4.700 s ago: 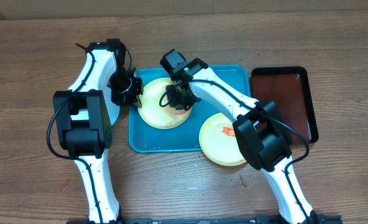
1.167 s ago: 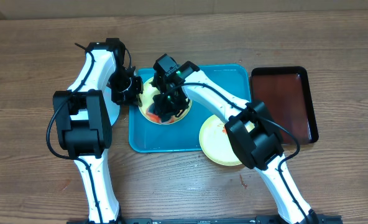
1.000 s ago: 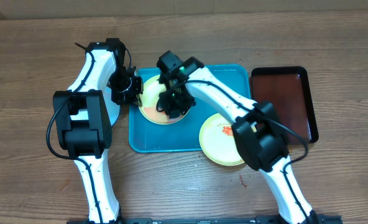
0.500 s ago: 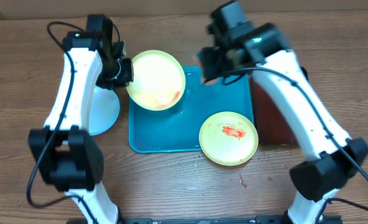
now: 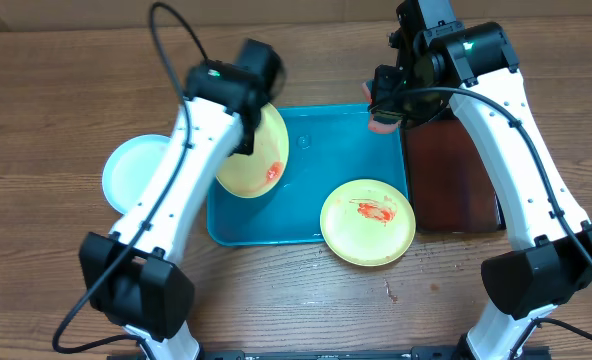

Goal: Clean dirty plates on tray and stack at the side
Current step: 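Carry the yellow plate left and stack it on the white plate, then move the left gripper to the second yellow plate and pinch its rim, then drag the second yellow plate toward tray center with the left gripper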

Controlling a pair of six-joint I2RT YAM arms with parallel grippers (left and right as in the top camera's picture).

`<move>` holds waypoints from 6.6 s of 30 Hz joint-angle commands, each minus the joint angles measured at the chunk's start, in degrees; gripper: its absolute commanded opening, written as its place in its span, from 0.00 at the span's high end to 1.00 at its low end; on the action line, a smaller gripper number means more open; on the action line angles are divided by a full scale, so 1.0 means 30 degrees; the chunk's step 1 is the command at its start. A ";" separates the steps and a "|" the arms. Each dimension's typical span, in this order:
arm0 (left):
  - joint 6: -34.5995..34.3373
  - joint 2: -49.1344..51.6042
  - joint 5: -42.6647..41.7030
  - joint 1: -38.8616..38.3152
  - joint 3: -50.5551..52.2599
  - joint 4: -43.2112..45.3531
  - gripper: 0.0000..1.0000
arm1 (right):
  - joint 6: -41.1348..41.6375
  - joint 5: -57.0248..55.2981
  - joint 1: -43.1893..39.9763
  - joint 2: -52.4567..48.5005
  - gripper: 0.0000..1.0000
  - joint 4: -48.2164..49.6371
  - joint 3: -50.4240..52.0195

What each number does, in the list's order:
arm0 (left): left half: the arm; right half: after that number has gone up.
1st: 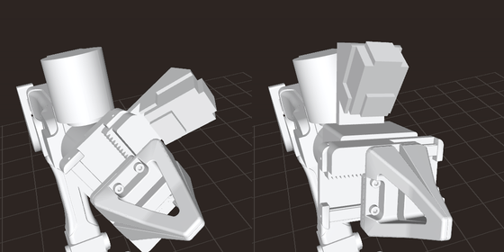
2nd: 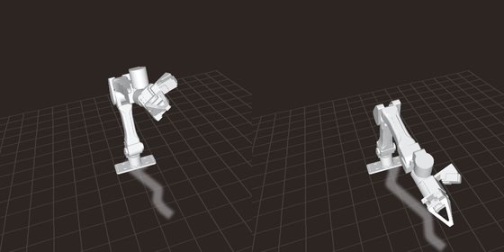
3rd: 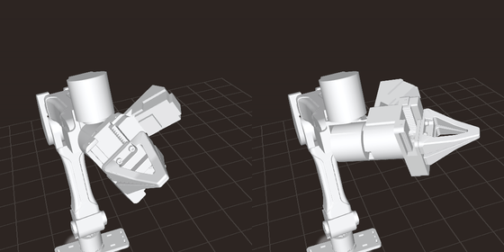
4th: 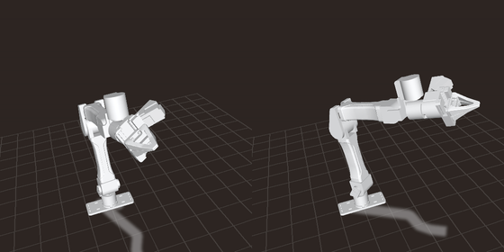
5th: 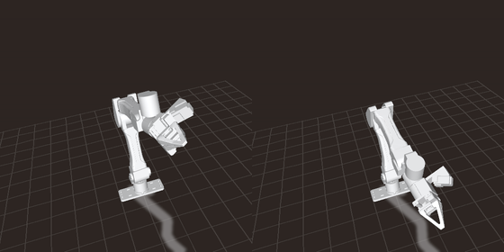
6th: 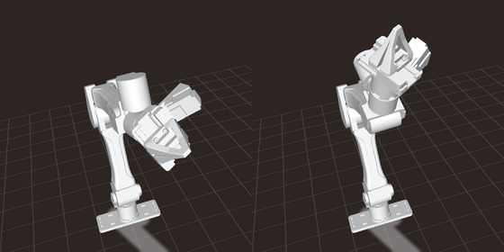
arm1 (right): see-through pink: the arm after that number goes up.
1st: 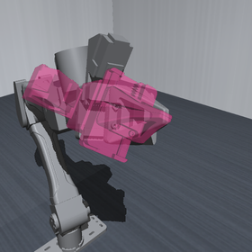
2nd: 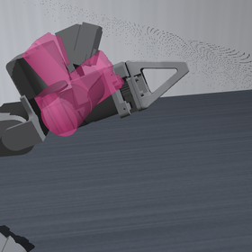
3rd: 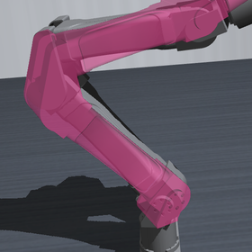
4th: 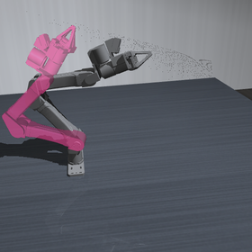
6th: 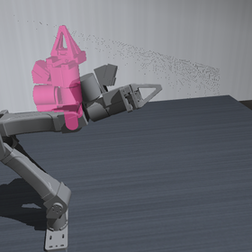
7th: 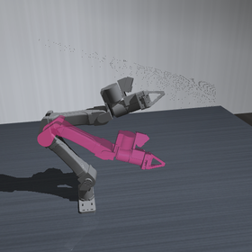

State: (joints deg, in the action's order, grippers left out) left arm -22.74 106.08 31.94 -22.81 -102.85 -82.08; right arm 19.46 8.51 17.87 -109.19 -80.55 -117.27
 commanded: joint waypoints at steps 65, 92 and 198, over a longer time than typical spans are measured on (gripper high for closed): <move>-0.8189 -0.5144 0.6098 -0.2470 0.0306 -0.2149 0.96 | -0.0124 -0.0328 -0.0015 0.0357 0.96 -0.0182 -0.0321; 0.0342 -0.5107 -1.3289 1.7602 1.2881 1.3172 0.96 | -0.0488 -0.0328 -0.0015 0.0357 0.96 -0.0328 -0.0321; 0.2331 0.1960 -1.4025 0.0721 0.7461 0.9187 0.20 | -0.0488 -0.0262 0.0277 0.0248 0.96 -0.0525 -0.0102</move>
State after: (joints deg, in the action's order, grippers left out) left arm -7.99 111.57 -8.12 -20.25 -79.46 -53.30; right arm 18.17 8.10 18.22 -109.19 -82.48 -117.27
